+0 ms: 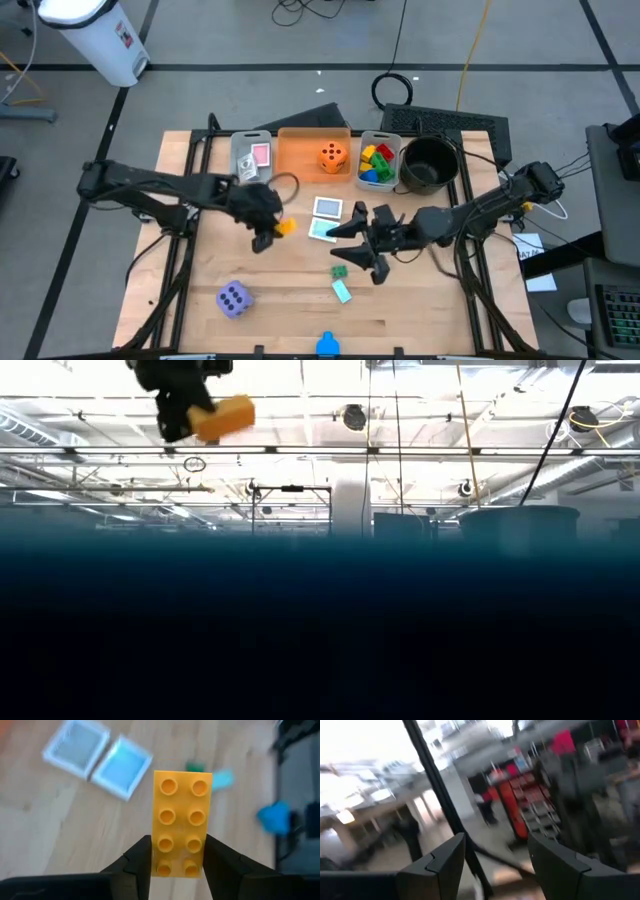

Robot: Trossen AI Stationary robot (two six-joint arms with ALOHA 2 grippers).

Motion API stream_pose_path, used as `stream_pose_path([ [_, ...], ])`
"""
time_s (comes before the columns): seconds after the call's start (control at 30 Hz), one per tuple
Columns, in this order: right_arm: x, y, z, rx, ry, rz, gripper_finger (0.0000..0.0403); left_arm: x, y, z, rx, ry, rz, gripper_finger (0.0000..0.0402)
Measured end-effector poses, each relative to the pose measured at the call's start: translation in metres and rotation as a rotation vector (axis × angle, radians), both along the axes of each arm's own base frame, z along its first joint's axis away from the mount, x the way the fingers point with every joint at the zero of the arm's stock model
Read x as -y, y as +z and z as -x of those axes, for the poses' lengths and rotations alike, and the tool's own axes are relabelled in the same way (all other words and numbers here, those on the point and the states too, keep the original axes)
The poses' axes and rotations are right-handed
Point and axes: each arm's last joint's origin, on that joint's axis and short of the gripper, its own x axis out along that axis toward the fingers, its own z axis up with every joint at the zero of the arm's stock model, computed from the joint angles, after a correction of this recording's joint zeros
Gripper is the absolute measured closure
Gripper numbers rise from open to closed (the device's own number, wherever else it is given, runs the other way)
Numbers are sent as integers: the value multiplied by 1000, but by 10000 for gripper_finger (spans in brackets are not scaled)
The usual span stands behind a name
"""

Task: Pick & Place Toys
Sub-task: Put the yellow game piece into the right gray bin

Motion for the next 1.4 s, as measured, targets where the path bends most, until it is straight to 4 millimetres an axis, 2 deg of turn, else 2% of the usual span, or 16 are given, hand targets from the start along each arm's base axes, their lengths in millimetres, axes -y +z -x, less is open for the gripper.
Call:
stream_pose_path([
  [0.1,3,-14,-4,-140,-16,48,197,-5,15,5,103,32,20,260],
  [0.2,5,-25,-7,-234,-26,83,197,-5,19,3,140,51,51,251],
  [0.43,14,-49,-28,-312,-31,32,192,-1,8,-16,148,15,109,260],
  [0.7,21,-77,-47,-415,58,-28,155,2,4,-28,187,-36,143,254],
  [0.87,34,-80,-52,-412,28,-31,124,7,6,-28,204,-63,132,260],
  [1.03,44,-74,-55,-341,-3,-12,104,9,4,-28,194,-75,136,260],
  [1.23,57,-75,-58,-340,-52,25,101,11,5,-28,198,-109,160,260],
  [1.4,59,-82,-59,-398,-33,11,105,12,7,-30,225,-119,163,260],
])
